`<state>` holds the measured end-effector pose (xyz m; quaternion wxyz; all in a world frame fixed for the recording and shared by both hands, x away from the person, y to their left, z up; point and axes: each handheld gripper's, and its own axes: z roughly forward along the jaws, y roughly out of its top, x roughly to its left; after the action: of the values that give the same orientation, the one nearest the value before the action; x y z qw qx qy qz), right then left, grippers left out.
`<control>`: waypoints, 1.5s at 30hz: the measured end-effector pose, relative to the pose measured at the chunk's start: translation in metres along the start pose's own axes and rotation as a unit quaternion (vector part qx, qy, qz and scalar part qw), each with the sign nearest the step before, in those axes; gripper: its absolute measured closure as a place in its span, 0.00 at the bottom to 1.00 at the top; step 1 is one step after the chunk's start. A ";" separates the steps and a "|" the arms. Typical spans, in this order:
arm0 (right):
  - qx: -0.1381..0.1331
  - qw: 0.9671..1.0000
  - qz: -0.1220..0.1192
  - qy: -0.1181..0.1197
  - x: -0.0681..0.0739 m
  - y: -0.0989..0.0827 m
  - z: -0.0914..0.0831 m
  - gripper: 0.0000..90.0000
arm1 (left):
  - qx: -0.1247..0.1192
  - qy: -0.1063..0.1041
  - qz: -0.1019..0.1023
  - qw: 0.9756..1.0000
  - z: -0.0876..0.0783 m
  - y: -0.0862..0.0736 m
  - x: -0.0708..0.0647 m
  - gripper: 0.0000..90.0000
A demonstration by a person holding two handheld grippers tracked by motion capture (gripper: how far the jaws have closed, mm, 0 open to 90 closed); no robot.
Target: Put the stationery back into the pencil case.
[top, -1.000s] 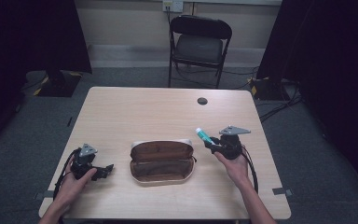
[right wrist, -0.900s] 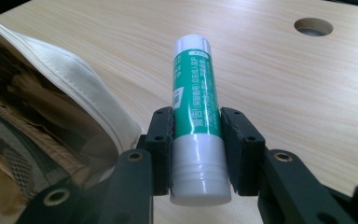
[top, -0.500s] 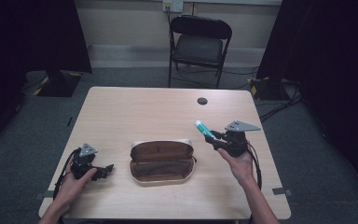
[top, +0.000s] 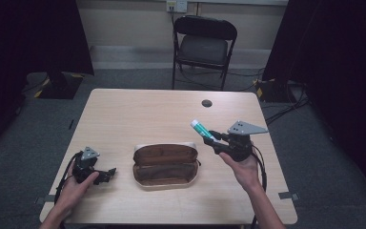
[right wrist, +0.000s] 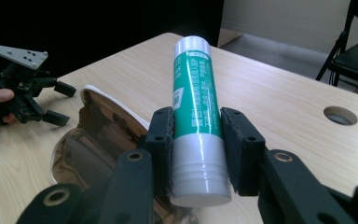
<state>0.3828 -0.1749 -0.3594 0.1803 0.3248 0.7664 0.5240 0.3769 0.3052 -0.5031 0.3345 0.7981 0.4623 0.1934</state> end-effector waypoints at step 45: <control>0.082 0.987 -0.077 0.115 0.085 -0.015 0.072 0.73 | 0.000 0.000 0.000 1.000 0.000 0.000 0.000 0.00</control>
<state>0.3606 -0.0704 -0.3958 0.1036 0.2160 0.8450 0.4782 0.3769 0.3052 -0.5031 0.3344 0.7982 0.4619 0.1939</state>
